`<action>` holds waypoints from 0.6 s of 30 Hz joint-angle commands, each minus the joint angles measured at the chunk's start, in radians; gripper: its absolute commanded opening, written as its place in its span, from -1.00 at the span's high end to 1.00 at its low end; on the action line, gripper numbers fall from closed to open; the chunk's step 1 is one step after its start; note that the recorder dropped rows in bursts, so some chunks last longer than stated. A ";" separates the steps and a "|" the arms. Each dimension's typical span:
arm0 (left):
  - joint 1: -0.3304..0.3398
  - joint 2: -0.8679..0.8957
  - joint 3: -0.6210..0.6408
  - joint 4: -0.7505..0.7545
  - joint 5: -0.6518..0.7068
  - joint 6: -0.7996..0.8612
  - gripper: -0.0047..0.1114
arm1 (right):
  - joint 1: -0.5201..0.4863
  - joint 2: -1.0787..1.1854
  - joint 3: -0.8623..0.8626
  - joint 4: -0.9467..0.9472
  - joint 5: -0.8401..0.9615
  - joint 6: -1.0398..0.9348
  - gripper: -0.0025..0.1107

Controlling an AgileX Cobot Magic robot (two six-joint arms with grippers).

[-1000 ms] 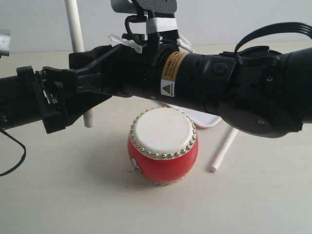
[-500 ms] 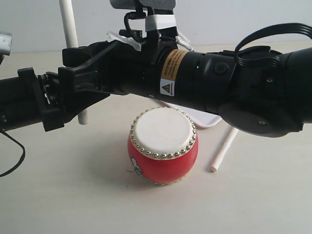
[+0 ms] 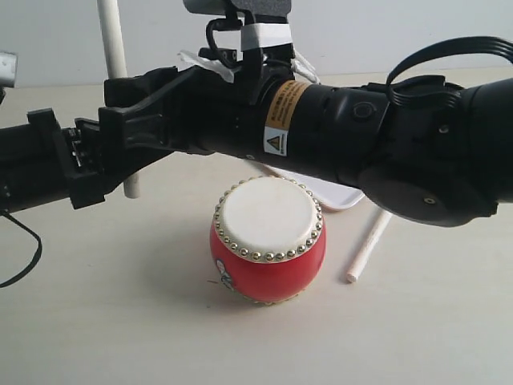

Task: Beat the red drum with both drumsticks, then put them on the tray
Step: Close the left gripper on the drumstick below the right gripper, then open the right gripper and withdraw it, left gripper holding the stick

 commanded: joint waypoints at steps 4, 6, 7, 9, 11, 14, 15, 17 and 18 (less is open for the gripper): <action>-0.002 -0.001 -0.009 -0.023 0.025 -0.006 0.92 | 0.001 -0.027 0.005 0.017 0.007 -0.031 0.05; 0.000 -0.001 -0.009 -0.023 0.029 -0.006 0.92 | 0.001 -0.056 0.005 0.020 0.017 -0.029 0.01; 0.004 -0.001 -0.009 -0.023 0.029 -0.009 0.92 | 0.001 -0.070 0.005 0.020 0.028 -0.029 0.00; 0.017 -0.001 -0.009 -0.023 0.029 -0.021 0.92 | 0.001 -0.116 0.005 0.020 0.090 -0.027 0.00; 0.036 -0.001 -0.009 -0.014 0.029 -0.039 0.92 | 0.001 -0.163 0.005 0.020 0.189 -0.036 0.00; 0.065 -0.001 -0.009 0.008 0.023 -0.041 0.92 | 0.001 -0.252 0.006 0.020 0.377 -0.097 0.00; 0.070 -0.001 -0.009 0.013 0.023 -0.043 0.92 | 0.001 -0.278 0.006 0.020 0.438 -0.116 0.00; 0.083 -0.001 -0.009 0.015 0.023 -0.043 0.92 | 0.001 -0.344 0.006 0.020 0.549 -0.150 0.00; 0.088 -0.001 -0.009 0.017 0.023 -0.043 0.92 | 0.001 -0.378 0.007 0.020 0.588 -0.164 0.00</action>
